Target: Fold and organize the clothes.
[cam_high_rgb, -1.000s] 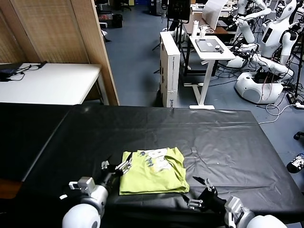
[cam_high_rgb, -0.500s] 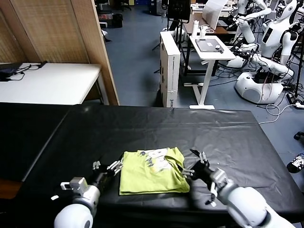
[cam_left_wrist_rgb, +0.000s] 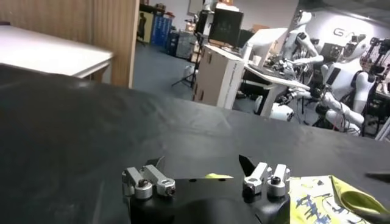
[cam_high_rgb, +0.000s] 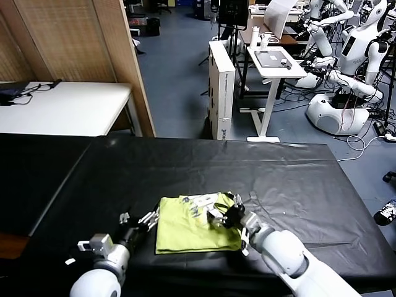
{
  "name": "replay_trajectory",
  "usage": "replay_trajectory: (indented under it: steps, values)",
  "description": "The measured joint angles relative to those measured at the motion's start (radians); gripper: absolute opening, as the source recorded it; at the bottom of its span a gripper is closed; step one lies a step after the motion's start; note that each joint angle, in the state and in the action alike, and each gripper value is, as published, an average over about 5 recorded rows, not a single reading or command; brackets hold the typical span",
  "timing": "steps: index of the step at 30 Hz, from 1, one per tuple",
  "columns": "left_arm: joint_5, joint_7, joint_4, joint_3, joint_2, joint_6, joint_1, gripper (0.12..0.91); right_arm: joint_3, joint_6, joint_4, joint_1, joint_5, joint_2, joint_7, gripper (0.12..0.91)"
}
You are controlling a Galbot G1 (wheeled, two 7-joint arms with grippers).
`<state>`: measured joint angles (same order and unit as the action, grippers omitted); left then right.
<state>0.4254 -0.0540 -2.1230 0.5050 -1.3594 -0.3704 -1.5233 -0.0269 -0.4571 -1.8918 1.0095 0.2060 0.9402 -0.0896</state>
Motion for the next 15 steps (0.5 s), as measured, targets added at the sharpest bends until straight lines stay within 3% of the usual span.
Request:
replay_trajectory:
  steps: [5,11,15]
  values:
    - [0.0,0.0,-0.004,0.0,0.005,0.0,0.002,0.907,0.04,-0.001,-0.011,0.019,0.008,-0.015,0.014,0.907]
    - [-0.003,0.0,-0.013,0.0,0.005,0.002,-0.004,0.907,0.119,0.008,-0.055,0.063,0.042,-0.031,0.067,0.907]
    - [-0.01,0.0,-0.017,0.0,0.001,0.007,-0.012,0.907,0.172,-0.015,-0.082,0.089,0.015,-0.042,0.096,0.907]
